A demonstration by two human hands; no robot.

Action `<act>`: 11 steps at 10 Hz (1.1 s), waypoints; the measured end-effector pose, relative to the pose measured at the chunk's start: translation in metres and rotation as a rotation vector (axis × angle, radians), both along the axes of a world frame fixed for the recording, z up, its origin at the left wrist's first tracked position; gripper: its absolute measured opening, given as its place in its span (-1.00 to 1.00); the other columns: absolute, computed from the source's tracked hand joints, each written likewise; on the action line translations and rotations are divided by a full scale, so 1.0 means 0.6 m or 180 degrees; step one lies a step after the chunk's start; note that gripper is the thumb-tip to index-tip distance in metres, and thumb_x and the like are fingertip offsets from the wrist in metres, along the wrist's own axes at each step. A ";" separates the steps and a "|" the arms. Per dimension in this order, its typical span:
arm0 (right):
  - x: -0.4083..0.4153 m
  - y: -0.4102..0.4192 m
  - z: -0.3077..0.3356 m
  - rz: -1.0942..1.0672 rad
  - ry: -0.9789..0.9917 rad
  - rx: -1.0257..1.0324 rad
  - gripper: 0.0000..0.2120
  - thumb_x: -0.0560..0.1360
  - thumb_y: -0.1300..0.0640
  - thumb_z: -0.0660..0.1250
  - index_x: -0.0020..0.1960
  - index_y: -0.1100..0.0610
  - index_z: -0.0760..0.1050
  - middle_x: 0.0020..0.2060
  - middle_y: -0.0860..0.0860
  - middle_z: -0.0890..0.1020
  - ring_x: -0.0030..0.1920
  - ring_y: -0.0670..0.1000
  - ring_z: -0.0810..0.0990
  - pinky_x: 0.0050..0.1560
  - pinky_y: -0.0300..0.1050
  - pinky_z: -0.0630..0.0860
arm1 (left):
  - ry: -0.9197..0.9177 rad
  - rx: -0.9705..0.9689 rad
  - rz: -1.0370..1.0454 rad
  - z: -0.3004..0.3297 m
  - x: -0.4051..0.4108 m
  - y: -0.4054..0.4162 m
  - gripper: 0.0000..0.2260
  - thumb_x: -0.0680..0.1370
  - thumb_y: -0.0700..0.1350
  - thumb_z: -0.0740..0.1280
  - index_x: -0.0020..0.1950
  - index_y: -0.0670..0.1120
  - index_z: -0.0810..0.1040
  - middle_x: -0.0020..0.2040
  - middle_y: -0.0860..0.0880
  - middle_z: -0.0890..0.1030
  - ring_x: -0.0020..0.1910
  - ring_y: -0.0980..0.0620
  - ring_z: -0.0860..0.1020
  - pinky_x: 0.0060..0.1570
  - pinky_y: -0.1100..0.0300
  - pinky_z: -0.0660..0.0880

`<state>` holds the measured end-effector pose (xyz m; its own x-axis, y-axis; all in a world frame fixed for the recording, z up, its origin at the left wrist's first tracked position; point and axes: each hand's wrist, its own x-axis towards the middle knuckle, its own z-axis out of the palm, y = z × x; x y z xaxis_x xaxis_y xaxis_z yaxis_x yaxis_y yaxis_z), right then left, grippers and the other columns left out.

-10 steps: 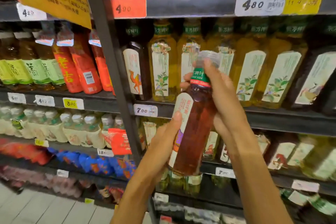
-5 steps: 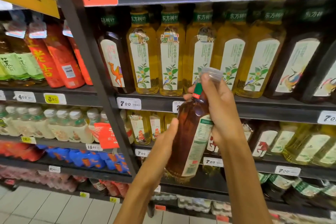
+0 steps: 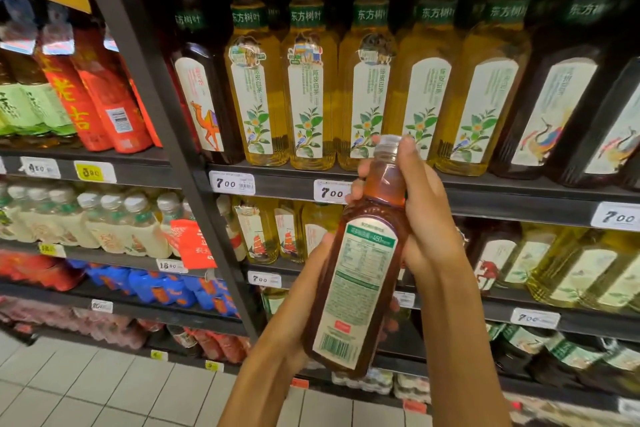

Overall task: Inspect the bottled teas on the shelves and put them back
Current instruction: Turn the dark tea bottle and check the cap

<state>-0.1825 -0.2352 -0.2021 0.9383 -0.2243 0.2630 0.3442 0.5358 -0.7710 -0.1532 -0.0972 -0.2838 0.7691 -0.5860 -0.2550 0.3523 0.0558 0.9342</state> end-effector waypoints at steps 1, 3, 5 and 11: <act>-0.004 -0.005 0.002 -0.0473 0.0085 -0.0277 -0.59 0.43 -0.13 0.33 0.14 0.09 0.43 -0.26 0.05 0.63 -0.33 0.02 0.61 -0.28 -0.08 0.58 | -0.0384 0.0201 -0.0472 0.046 -0.023 0.010 -0.60 0.45 0.40 0.09 0.09 0.31 0.60 0.09 0.12 0.67 -0.06 0.25 0.65 -0.14 0.32 0.53; -0.007 0.000 0.002 -0.0850 0.0366 -0.0417 -0.64 0.40 -0.13 0.31 0.08 0.06 0.46 -0.28 0.02 0.65 -0.31 0.00 0.63 -0.21 -0.07 0.58 | -0.0775 0.0283 -0.0341 0.062 -0.046 0.009 -0.68 0.30 0.48 0.13 -0.09 0.45 0.56 -0.09 0.33 0.65 -0.07 0.33 0.62 -0.08 0.31 0.51; -0.002 0.009 0.010 -0.0382 0.0327 -0.0456 -0.58 0.39 -0.12 0.36 0.16 0.08 0.48 -0.19 0.09 0.67 -0.21 0.04 0.69 -0.17 -0.09 0.62 | 0.0001 0.0130 -0.0077 0.052 -0.041 0.029 -0.38 0.35 0.42 0.16 0.26 0.09 0.49 0.32 -0.08 0.52 0.31 -0.11 0.48 0.31 -0.12 0.39; 0.034 0.077 0.030 -0.0572 0.0607 -0.0380 -0.76 0.55 -0.01 0.29 0.10 0.15 0.42 -0.29 0.08 0.62 -0.31 0.02 0.65 -0.29 -0.13 0.61 | -0.0458 -0.0018 -0.0222 0.055 -0.012 0.096 -0.57 0.33 0.41 0.24 -0.02 0.19 0.67 -0.04 -0.01 0.71 -0.04 0.06 0.68 -0.17 0.29 0.58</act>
<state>-0.1619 -0.1892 -0.1841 0.9214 -0.3696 0.1201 0.2682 0.3809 -0.8849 -0.1604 -0.0398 -0.2506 0.7548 -0.6405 -0.1417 0.2180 0.0412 0.9751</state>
